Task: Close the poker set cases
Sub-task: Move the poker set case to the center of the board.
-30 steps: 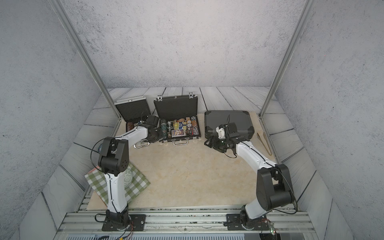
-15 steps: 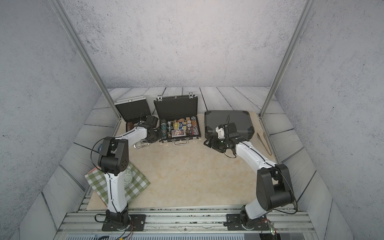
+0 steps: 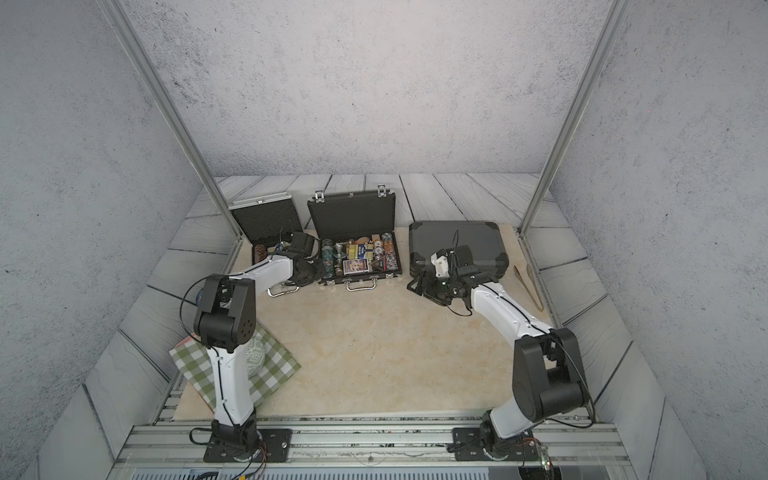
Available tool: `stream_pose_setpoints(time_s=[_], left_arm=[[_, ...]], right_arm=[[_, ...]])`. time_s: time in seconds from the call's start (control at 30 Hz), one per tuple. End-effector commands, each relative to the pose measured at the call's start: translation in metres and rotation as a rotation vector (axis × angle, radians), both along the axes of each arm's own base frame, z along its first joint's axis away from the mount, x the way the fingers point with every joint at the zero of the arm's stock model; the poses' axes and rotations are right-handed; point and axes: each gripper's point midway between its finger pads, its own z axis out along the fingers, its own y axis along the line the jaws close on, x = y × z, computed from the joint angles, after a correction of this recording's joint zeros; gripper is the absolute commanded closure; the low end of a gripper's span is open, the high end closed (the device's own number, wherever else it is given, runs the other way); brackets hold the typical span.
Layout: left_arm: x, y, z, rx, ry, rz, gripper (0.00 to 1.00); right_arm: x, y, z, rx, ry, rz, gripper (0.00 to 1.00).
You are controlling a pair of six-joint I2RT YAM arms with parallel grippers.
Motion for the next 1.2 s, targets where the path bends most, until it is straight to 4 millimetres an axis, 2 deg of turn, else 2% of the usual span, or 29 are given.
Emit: stream_pose_setpoints(time_s=[0.0,0.1,0.23,0.4,0.53,0.8,1.17], left_arm=[[-0.051,0.005,-0.032,0.025,0.188,-0.023,1.00],[-0.066,0.004,-0.030,0.065,0.204,-0.056,1.00],[-0.086,0.011,-0.029,0.126,0.226,-0.064,1.00],[-0.108,0.014,-0.022,0.133,0.230,-0.083,1.00],[-0.121,0.005,-0.020,0.118,0.246,-0.140,1.00],[-0.160,-0.034,-0.016,0.110,0.293,-0.325,1.00],[-0.214,-0.032,0.008,0.117,0.295,-0.325,1.00]], right_arm=[[-0.005,0.001,0.007,0.004,-0.001,0.007,0.32],[-0.004,-0.003,0.002,-0.029,0.005,-0.007,0.32],[0.001,-0.010,-0.004,-0.087,0.010,-0.021,0.33],[0.001,-0.013,-0.008,-0.112,0.018,-0.029,0.33],[0.000,-0.015,-0.008,-0.122,0.023,-0.037,0.33],[-0.003,-0.025,-0.014,-0.195,0.032,-0.053,0.34],[-0.011,-0.031,-0.003,-0.224,0.024,-0.046,0.34]])
